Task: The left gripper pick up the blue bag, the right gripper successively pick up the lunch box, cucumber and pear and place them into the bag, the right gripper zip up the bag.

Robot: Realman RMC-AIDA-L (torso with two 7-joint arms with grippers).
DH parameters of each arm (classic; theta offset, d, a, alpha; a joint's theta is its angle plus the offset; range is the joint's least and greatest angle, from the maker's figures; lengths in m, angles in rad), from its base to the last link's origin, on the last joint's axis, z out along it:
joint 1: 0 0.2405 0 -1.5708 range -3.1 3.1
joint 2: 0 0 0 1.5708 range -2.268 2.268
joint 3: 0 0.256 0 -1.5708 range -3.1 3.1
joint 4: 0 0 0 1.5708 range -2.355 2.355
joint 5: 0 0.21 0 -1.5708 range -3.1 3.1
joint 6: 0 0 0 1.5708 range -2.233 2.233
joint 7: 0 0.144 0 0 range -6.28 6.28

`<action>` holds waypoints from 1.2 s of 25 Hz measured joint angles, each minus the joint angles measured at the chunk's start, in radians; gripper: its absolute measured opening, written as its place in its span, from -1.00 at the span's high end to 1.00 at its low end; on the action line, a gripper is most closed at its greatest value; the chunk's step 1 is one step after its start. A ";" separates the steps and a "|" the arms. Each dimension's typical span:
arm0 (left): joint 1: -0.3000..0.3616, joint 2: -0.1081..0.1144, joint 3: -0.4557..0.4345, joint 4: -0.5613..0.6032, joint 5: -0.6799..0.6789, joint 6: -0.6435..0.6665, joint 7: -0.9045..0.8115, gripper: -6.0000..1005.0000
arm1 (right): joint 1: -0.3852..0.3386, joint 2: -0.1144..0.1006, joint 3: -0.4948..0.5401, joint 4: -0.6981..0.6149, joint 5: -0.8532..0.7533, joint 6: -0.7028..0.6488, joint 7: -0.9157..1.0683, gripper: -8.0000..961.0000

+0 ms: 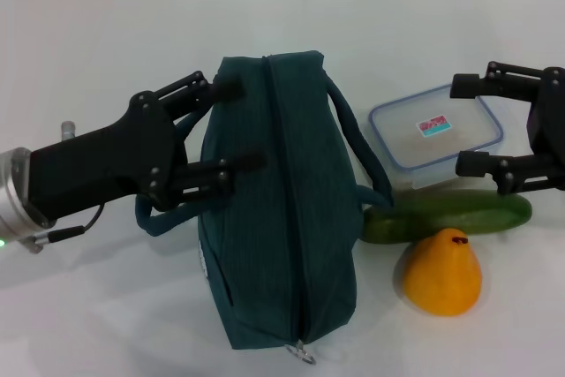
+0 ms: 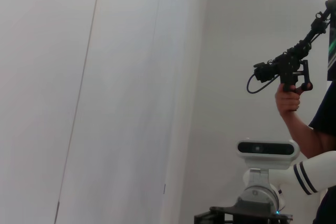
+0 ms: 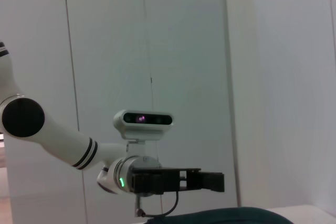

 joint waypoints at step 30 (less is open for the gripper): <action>0.029 -0.004 -0.012 0.264 0.118 -0.140 -0.479 -0.59 | -0.019 0.031 0.022 -0.031 -0.005 -0.001 0.006 -0.82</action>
